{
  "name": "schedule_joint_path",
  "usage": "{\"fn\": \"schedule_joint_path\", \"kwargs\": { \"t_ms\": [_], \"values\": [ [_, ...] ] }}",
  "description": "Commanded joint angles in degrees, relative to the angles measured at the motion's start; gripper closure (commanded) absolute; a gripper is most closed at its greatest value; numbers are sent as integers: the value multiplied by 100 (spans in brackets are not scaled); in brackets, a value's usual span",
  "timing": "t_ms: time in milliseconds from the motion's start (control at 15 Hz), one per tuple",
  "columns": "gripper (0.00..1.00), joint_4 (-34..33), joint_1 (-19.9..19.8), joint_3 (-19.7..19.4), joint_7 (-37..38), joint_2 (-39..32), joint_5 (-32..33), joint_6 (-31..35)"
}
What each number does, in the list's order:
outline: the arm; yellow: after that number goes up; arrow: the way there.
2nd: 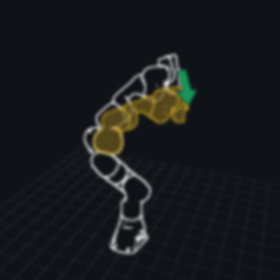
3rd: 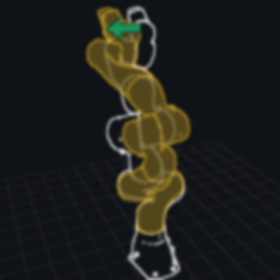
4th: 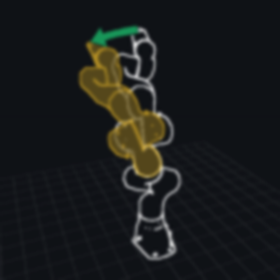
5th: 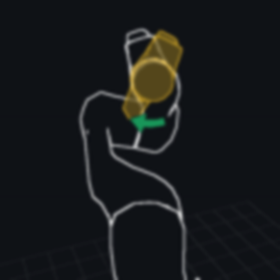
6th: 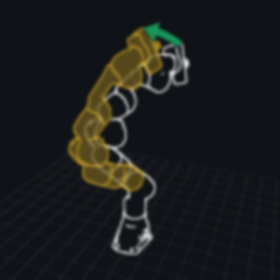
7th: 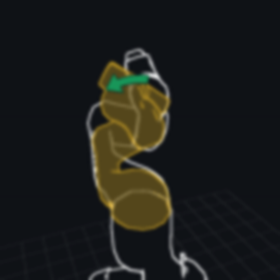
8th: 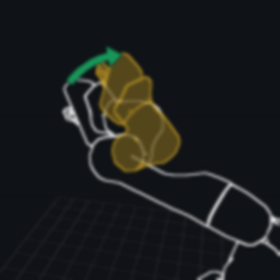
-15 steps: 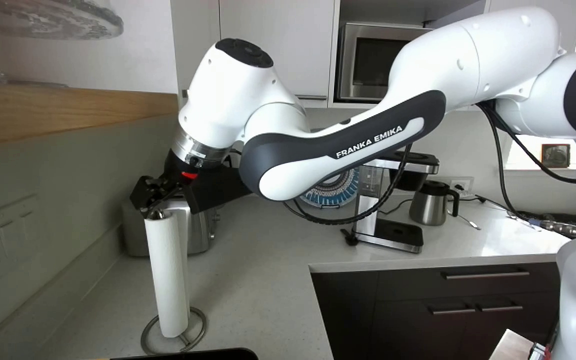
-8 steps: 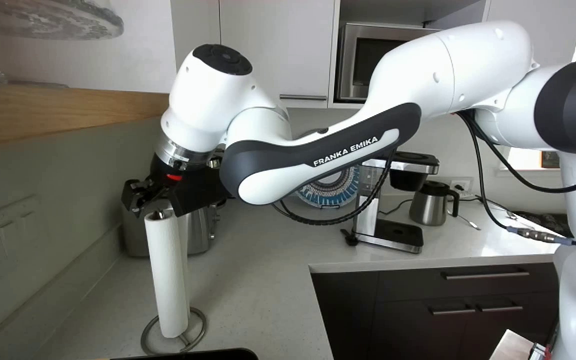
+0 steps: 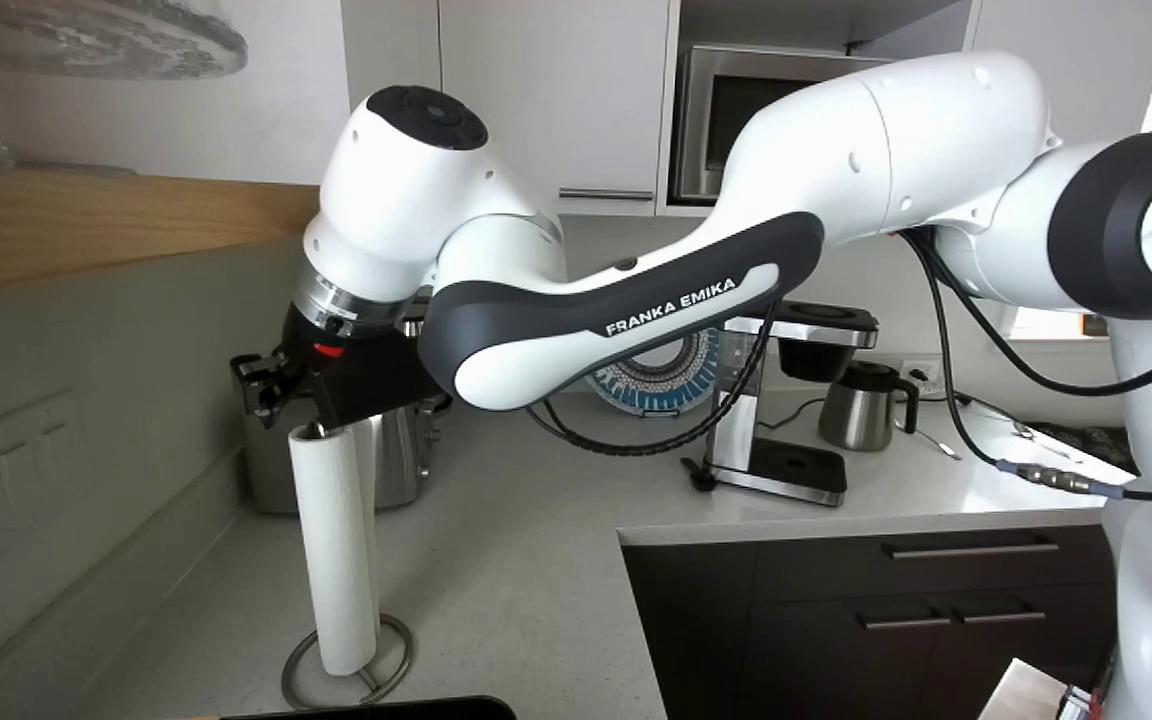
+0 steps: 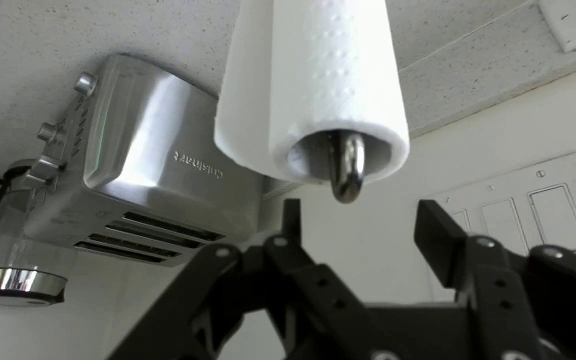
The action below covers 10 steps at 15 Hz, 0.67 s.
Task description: Pick up the kitchen paper holder and put it next to the coffee machine on the kitchen counter
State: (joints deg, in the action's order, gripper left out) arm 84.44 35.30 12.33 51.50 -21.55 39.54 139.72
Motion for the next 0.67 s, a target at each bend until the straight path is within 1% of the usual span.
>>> {"fn": "schedule_joint_path", "kwargs": {
  "t_ms": [0,67,133,200,400,600],
  "values": [
    [38,-113,160,-99,250,-64,-134,-96],
    [41,-112,172,-101,301,-61,-163,-93],
    [41,-110,190,-102,341,-55,-190,-136],
    [43,-110,204,-106,384,-50,-208,-169],
    [38,-101,275,-178,613,-22,-123,-334],
    [40,-108,308,-201,769,-13,-109,-501]
  ]
}}
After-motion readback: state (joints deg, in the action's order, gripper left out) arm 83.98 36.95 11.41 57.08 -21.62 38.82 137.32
